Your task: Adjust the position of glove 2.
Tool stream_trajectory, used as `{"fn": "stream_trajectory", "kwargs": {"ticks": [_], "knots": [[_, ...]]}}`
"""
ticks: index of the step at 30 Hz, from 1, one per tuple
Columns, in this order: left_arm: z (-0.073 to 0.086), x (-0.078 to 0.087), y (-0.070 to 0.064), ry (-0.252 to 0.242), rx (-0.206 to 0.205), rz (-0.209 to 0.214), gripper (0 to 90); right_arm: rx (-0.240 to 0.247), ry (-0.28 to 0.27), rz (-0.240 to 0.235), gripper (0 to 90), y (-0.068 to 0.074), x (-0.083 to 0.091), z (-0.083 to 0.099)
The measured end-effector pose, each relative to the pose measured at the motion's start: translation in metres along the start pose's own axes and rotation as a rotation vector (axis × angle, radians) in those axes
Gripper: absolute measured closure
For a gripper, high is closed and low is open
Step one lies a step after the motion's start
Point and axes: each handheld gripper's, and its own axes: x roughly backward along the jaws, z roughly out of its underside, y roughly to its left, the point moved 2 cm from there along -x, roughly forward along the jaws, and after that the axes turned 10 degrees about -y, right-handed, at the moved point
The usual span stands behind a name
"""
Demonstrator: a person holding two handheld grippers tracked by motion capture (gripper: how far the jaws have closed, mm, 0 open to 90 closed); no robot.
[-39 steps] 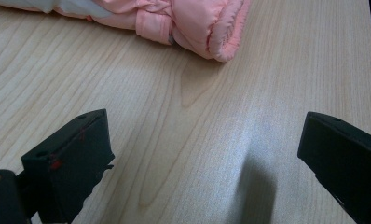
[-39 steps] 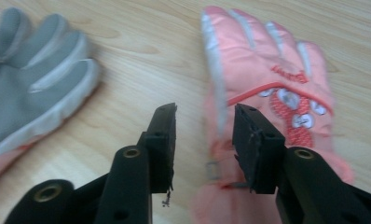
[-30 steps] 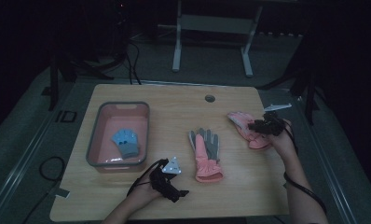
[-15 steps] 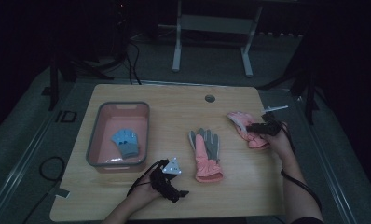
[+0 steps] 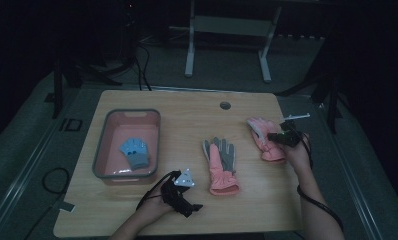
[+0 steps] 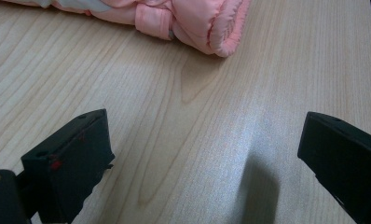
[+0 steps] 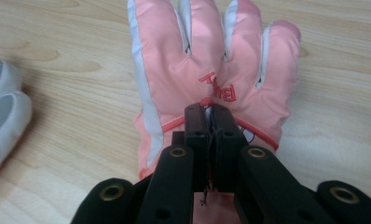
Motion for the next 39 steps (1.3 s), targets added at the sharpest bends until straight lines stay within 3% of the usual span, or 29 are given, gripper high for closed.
{"fn": "stream_trajectory", "kwargs": {"ticks": [3, 4, 13, 22, 29, 32, 39], "knots": [[0.0, 0.0, 0.0, -0.001, -0.001, 0.0, 2.9, -0.001, -0.013, 0.027, 87.4, 0.007, 0.007, -0.001], [0.0, 0.0, 0.0, -0.001, -0.001, 0.0, 2.9, -0.013, -0.024, 0.039, 87.4, 0.016, 0.017, -0.002], [-0.001, 0.001, 0.0, -0.001, -0.004, 0.0, 2.9, -0.059, -0.084, 0.1, 87.4, 0.045, 0.062, 0.002], [-0.001, 0.001, 0.0, -0.001, -0.009, -0.002, 2.9, -0.09, -0.101, 0.113, 87.4, 0.064, 0.093, 0.022], [-0.001, 0.001, 0.0, 0.001, -0.011, -0.003, 2.9, -0.121, -0.082, 0.111, 87.3, 0.073, 0.093, 0.043], [-0.001, 0.001, 0.0, 0.001, -0.013, -0.003, 2.9, -0.129, -0.067, 0.127, 87.2, 0.079, 0.085, 0.055], [0.0, 0.001, -0.001, 0.001, -0.011, -0.001, 2.9, -0.144, -0.04, 0.163, 85.9, 0.077, 0.065, 0.066]]}}
